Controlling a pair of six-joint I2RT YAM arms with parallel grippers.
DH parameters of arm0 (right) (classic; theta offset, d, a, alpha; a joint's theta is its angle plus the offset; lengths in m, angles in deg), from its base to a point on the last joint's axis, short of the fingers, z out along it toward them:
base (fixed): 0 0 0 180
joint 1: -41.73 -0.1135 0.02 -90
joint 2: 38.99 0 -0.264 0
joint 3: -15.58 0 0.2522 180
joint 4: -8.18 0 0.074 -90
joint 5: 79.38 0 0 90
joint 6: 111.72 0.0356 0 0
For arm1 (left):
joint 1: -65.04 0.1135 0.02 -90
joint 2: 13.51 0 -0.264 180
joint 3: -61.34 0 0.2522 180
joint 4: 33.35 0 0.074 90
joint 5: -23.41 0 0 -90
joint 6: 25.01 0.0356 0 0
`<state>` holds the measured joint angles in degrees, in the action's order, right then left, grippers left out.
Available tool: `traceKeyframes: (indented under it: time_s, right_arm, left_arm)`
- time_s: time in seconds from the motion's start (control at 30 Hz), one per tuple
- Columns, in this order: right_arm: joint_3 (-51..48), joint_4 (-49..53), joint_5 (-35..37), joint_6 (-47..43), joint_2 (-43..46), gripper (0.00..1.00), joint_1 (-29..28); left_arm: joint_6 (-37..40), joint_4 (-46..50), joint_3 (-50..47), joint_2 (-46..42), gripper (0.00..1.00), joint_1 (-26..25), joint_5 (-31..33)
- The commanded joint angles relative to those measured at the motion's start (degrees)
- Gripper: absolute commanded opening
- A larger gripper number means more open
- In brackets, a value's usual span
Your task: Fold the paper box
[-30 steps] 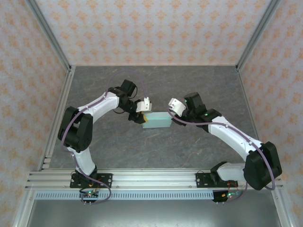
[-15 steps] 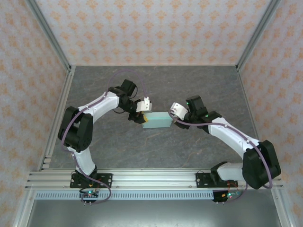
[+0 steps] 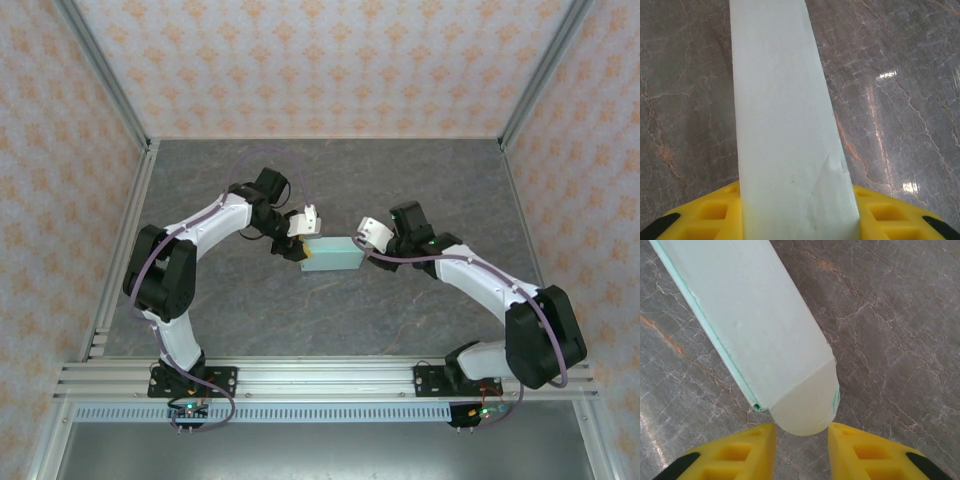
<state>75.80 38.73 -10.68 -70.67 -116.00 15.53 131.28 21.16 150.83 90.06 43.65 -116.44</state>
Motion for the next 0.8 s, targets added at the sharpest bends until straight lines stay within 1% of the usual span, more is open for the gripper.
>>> traceKeyframes:
  time_s: [0.0, 0.13, 0.47, 0.77]
  right_arm:
    - [1.8, -1.79, -1.23, 0.23, -0.15, 0.29, 0.14]
    - [1.71, -2.6, -1.74, 1.1, 0.63, 0.25, -0.16]
    - [2.19, -2.89, -0.18, 1.84, 1.78, 0.17, -1.49]
    - [4.02, -0.74, 2.26, 3.39, 1.69, 0.1, -2.57]
  left_arm:
    - [0.07, 3.28, 0.92, 1.12, 0.35, -0.85, 2.73]
    - [-0.1, 3.35, 1.01, 1.29, 0.35, -0.93, 2.91]
    - [-0.14, 3.72, 1.53, 1.72, 0.35, -1.46, 3.79]
    - [-1.04, 3.67, 1.8, 1.99, 0.36, -1.55, 4.48]
